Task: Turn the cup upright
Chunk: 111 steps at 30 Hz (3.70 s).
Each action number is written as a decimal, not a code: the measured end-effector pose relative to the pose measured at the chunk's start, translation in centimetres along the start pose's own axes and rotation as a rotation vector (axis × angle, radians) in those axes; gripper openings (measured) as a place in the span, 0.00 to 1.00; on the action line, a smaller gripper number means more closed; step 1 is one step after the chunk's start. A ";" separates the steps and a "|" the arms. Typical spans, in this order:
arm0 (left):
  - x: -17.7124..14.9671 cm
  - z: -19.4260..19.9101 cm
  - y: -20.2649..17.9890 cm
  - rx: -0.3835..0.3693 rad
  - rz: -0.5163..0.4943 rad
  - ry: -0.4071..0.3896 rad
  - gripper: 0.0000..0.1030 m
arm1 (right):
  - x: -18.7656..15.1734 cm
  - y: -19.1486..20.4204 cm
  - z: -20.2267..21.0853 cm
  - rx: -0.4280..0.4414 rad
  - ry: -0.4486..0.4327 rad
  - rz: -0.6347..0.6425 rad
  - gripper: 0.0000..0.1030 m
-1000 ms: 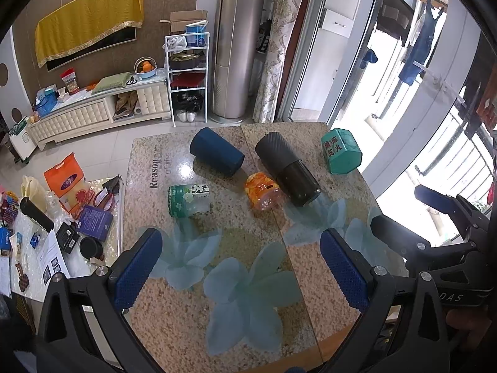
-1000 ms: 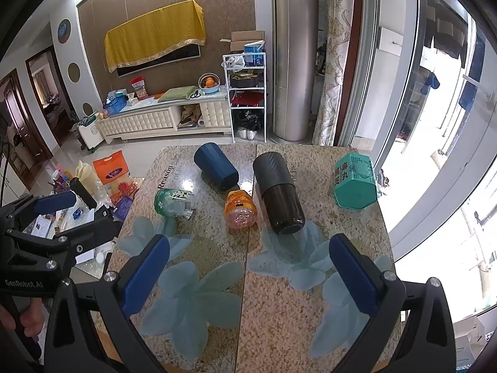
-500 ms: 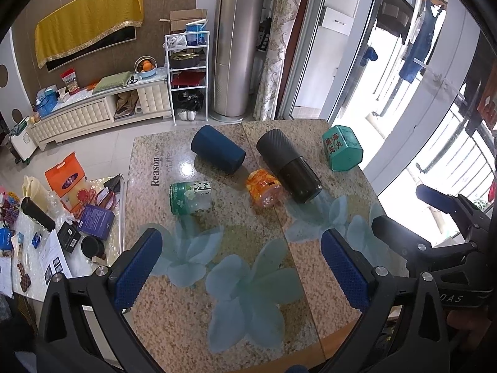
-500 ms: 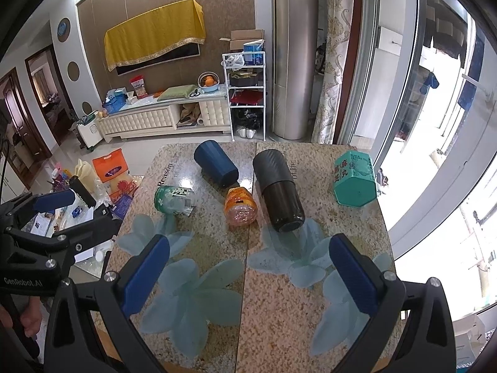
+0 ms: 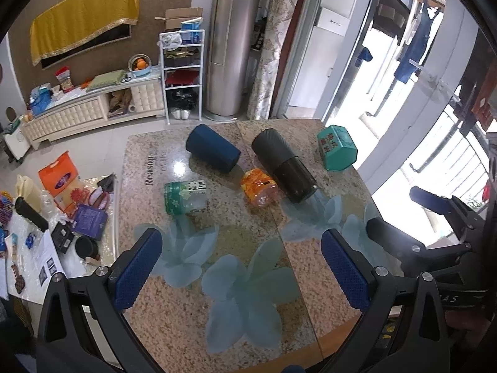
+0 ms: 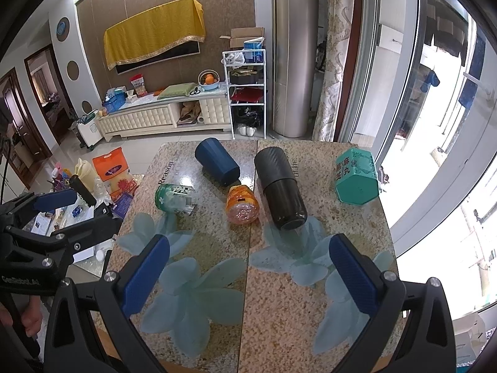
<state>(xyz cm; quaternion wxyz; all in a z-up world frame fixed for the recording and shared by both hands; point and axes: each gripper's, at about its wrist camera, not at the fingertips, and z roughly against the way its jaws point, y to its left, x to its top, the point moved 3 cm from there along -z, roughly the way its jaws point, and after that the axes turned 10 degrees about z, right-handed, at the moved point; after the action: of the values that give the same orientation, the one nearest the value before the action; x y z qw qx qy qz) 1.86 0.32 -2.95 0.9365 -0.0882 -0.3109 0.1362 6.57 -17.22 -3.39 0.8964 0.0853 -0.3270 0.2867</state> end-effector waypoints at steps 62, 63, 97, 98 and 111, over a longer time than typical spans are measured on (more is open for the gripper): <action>2.6 -29.0 6.3 -0.026 -1.066 0.548 1.00 | -5.3 -8.5 -14.3 0.155 0.392 -0.163 1.00; 2.5 -29.6 6.2 -0.023 -1.064 0.558 1.00 | -5.3 -8.5 -14.4 0.157 0.393 -0.164 1.00; 0.5 -21.6 3.9 0.067 -0.593 0.515 0.66 | -7.4 -6.6 -7.2 0.103 0.274 -0.243 1.00; -0.2 -21.5 3.3 0.072 -0.566 0.506 0.66 | -7.8 -6.3 -6.0 0.096 0.261 -0.239 1.00; -7.9 -20.5 -5.3 0.012 -0.023 0.567 0.66 | -11.3 -9.8 -3.3 0.131 0.274 -0.207 1.00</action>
<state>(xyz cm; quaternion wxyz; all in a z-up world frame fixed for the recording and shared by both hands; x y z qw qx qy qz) 9.29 -8.80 -22.23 0.9880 -0.1137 -0.0365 0.0975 6.90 -29.30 -12.75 0.9498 0.1366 -0.1720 0.2225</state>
